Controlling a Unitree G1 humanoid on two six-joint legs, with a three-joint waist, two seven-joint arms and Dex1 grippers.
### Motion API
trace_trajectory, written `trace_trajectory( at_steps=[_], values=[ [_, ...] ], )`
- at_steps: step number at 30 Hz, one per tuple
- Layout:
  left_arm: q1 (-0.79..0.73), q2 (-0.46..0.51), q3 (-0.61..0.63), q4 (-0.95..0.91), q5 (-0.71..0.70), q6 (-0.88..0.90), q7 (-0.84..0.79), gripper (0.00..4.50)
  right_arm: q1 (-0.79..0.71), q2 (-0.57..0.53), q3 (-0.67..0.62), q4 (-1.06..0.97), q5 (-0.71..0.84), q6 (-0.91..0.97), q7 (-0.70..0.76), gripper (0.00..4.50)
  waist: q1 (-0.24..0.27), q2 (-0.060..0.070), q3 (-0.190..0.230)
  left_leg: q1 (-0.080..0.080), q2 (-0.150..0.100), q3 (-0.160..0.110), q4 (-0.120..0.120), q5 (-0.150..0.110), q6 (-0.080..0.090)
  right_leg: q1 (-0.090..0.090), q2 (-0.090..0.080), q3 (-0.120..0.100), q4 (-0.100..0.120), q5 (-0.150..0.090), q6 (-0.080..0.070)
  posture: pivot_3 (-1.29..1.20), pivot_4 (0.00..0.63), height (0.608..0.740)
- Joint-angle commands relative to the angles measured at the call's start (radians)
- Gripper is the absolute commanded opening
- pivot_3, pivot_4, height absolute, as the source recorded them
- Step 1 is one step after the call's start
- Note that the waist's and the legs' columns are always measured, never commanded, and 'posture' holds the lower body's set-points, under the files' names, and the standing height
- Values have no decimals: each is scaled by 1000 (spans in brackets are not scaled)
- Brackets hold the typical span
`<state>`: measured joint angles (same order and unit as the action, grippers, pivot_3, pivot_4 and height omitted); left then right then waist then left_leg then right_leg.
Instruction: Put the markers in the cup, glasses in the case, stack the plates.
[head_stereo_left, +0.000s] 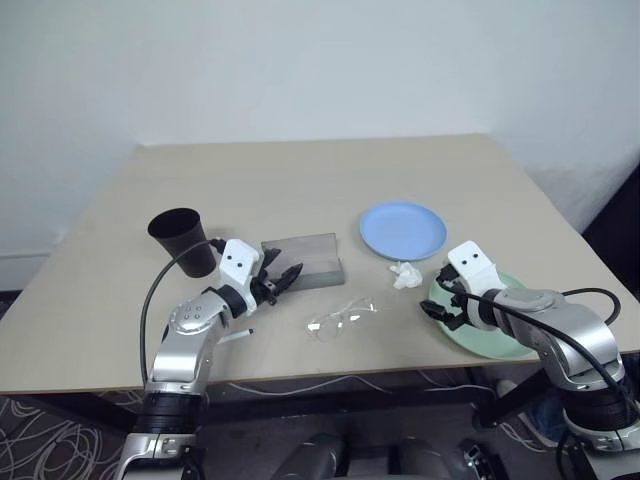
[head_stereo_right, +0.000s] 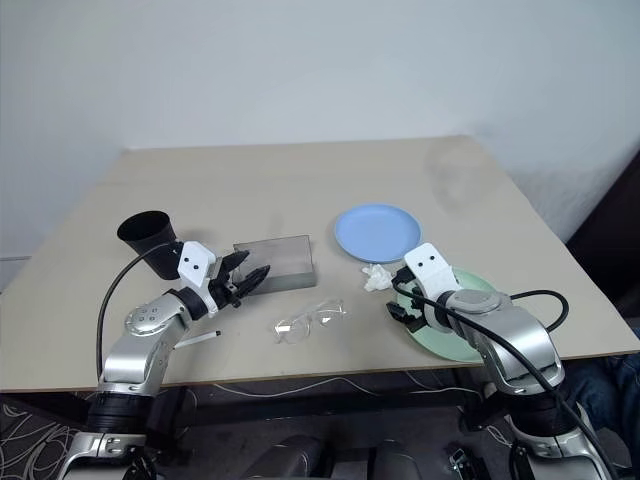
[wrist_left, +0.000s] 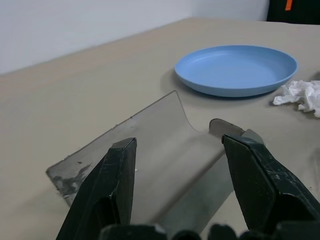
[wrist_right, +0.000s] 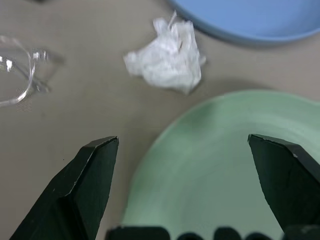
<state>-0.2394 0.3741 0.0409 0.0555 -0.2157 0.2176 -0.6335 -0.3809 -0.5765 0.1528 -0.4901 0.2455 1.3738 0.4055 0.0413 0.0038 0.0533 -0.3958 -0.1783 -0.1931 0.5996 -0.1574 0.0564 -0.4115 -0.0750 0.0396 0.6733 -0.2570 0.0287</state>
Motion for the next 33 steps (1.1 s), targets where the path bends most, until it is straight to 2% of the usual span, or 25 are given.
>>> trace_trajectory(
  at_steps=[1,12,15,23,26,33],
  values=[
    [-26,-7,-7,-9,-7,-16,-2,2846,-27,-15,24,-46,1,30,-15,4500,-1,-1,0,0,0,1,0,0,0,0,-1,-1,0,0,0,0,0,740],
    [-32,-14,-15,0,-7,-21,-5,2846,-23,16,82,-10,-28,34,-57,4500,0,-3,0,0,0,2,0,-1,2,0,-2,-2,-2,1,3,0,0,740],
    [-32,-13,-14,2,-7,-22,-6,2897,-29,16,92,22,-44,11,-68,3868,0,-4,0,0,0,2,0,-2,2,1,-2,-2,-3,1,3,0,0,740],
    [-31,-16,-10,2,-6,-27,0,2897,-54,8,135,72,-82,-36,-85,1000,-1,-5,0,0,0,2,0,-2,2,1,-2,-2,-3,2,3,0,0,740],
    [-30,-17,-9,3,-6,-30,3,2897,-62,5,143,97,-96,-47,-90,64,-5,-7,0,1,1,3,0,-2,2,1,-2,-2,-3,3,5,0,0,740],
    [-30,-20,-10,5,-3,-36,8,2897,-70,4,152,145,-125,-89,-97,23,-9,-11,-1,1,4,6,0,-2,2,2,-3,-3,-5,2,3,0,0,740]
  ],
)
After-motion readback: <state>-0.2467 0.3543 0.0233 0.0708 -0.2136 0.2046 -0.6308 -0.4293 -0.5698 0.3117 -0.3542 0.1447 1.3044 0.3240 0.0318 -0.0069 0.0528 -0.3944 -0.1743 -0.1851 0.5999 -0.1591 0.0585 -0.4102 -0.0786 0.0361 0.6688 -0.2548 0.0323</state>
